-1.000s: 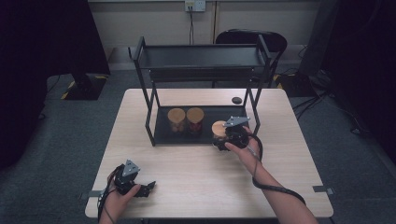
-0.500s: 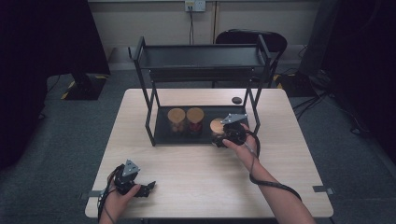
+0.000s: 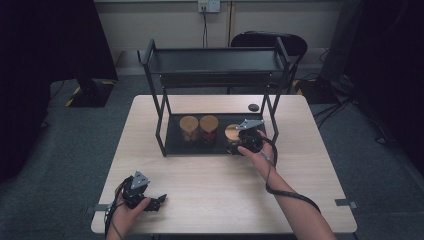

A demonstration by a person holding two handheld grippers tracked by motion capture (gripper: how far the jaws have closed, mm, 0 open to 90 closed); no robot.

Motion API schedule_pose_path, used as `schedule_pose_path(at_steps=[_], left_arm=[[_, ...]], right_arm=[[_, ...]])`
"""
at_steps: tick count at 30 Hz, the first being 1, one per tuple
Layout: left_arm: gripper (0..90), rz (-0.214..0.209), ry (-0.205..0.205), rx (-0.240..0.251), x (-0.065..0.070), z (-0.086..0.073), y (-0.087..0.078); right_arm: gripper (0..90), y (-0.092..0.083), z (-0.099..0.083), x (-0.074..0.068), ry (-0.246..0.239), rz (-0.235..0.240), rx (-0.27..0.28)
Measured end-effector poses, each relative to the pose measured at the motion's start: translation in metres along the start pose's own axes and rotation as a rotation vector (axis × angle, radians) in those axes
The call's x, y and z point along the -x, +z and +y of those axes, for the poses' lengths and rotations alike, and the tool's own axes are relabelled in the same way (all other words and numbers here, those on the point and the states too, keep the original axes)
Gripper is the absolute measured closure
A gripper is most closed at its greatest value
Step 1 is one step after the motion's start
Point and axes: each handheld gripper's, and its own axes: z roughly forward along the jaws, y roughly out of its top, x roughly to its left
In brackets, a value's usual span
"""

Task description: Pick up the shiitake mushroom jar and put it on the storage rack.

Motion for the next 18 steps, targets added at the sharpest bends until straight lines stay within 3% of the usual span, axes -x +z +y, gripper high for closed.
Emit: schedule_pose_path(at_steps=[18], left_arm=[[0.2, -0.001, -0.001, 0.001, 0.0, 0.0, 0.0]], right_arm=[[25.4, 0.012, 0.002, 0.004, -0.005, -0.013, -0.013]])
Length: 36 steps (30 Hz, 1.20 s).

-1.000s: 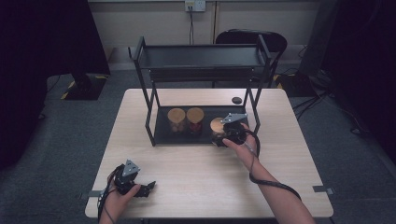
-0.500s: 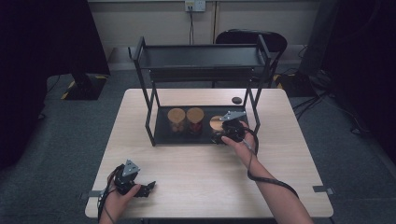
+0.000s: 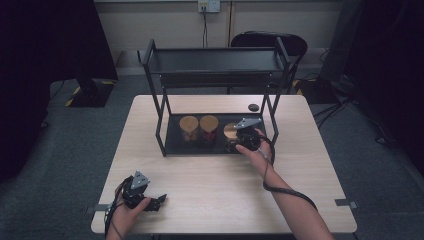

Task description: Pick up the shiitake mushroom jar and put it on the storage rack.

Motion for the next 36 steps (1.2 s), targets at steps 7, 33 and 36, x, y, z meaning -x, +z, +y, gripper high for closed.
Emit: schedule_pose_path(at_steps=[7, 33, 36], left_arm=[[0.3, -0.002, -0.001, 0.0, 0.0, 0.0, 0.0], [0.3, -0.001, 0.001, -0.001, 0.0, 0.0, 0.0], [0.3, 0.0, 0.001, -0.001, 0.0, 0.0, -0.001]], right_arm=[[25.4, 0.007, 0.001, 0.003, 0.007, -0.009, -0.003], [25.4, 0.024, 0.001, 0.007, 0.022, -0.018, -0.003], [25.4, 0.025, 0.001, 0.008, 0.021, -0.019, -0.001]])
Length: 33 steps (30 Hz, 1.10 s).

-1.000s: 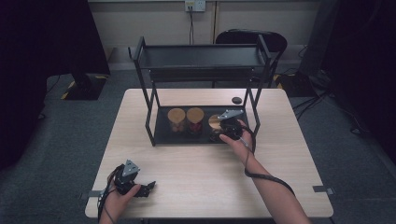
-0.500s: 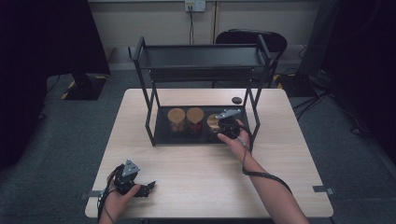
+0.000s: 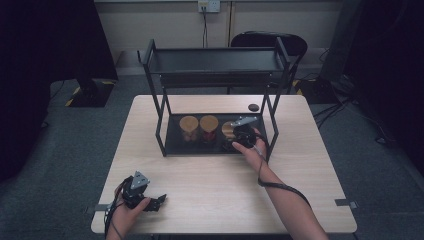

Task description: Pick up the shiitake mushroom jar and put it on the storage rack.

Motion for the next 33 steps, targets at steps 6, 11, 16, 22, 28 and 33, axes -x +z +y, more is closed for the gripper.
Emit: schedule_pose_path(at_steps=[6, 11, 16, 22, 28, 33], left_arm=[[0.3, 0.002, 0.003, -0.001, 0.0, 0.0, 0.0], [0.3, 0.003, 0.001, -0.001, 0.0, 0.0, 0.0], [0.3, 0.003, 0.001, -0.001, 0.0, -0.001, -0.001], [0.3, 0.003, 0.001, -0.001, 0.0, -0.001, -0.001], [0.2, 0.003, 0.003, -0.001, 0.0, -0.001, -0.001], [0.3, 0.004, 0.003, -0.001, 0.0, -0.001, -0.001]], right_arm=[[25.4, 0.002, 0.001, 0.001, 0.004, -0.002, 0.003], [25.4, 0.004, 0.002, 0.0, 0.007, -0.004, 0.008], [25.4, 0.007, 0.003, 0.0, 0.007, -0.006, 0.016], [25.4, 0.01, 0.005, 0.0, 0.007, -0.007, 0.023], [25.4, 0.011, 0.006, 0.0, 0.009, -0.009, 0.023], [25.3, 0.012, 0.007, -0.001, 0.01, -0.013, 0.026]])
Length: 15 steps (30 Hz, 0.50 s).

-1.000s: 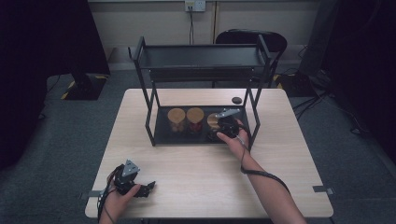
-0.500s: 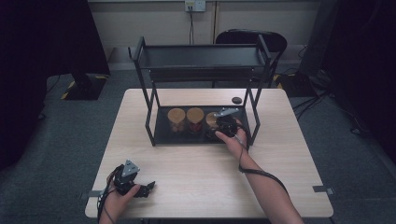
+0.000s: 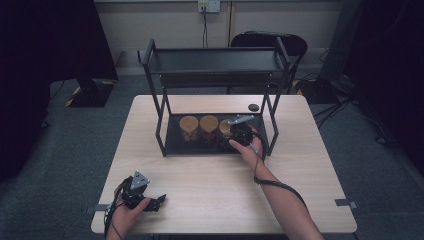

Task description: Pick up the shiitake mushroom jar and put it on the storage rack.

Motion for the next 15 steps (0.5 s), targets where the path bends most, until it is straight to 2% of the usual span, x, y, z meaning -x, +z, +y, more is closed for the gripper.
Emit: schedule_pose_path(at_steps=[15], left_arm=[[0.2, 0.004, -0.002, -0.001, 0.0001, -0.0005, -0.0005]], right_arm=[[25.3, 0.0027, 0.0025, 0.0001, -0.007, -0.006, -0.003]])
